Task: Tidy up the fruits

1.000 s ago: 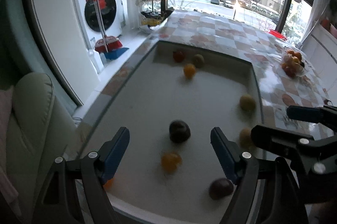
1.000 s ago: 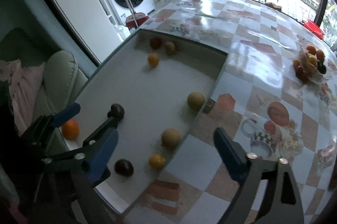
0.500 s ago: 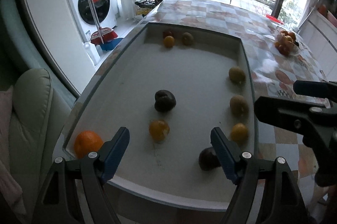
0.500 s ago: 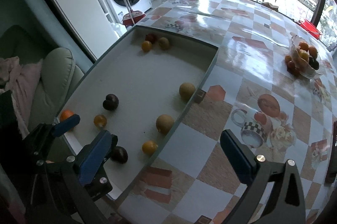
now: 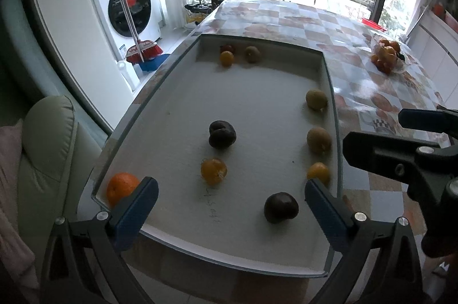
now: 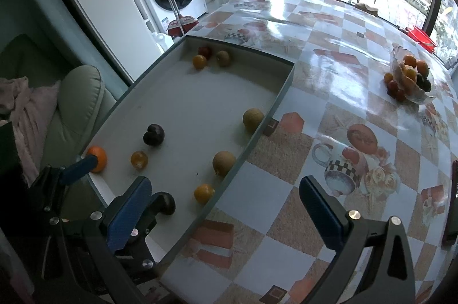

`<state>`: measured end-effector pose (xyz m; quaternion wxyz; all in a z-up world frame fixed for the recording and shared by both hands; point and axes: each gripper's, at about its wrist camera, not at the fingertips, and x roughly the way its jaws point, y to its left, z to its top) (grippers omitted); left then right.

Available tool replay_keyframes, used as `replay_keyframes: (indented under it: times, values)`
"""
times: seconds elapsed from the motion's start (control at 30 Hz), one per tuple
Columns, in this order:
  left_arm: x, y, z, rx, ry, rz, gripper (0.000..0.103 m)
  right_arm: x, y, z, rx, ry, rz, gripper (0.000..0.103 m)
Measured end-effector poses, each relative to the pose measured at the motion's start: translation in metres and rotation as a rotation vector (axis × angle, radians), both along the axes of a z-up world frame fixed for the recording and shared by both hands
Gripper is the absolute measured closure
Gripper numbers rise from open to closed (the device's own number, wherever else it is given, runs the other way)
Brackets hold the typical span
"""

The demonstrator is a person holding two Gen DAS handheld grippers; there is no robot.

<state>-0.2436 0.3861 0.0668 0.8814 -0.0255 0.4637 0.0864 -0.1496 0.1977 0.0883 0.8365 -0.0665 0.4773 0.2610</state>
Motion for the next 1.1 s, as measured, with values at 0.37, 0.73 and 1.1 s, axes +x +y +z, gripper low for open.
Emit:
replay_keyframes:
  times: [0.37,0.73,1.1]
  values:
    - [-0.002,-0.002,0.003,0.013,-0.001,0.002,0.000,-0.004,0.001,0.002,-0.015,-0.007,0.012,0.000]
    - [-0.004,-0.004,0.004,0.033,0.005,0.001,0.000,-0.010,-0.001,0.004,-0.043,-0.032,0.023,0.000]
    - [-0.004,-0.007,0.005,0.054,0.006,-0.006,0.000,-0.012,0.001,0.006,-0.070,-0.063,0.030,0.000]
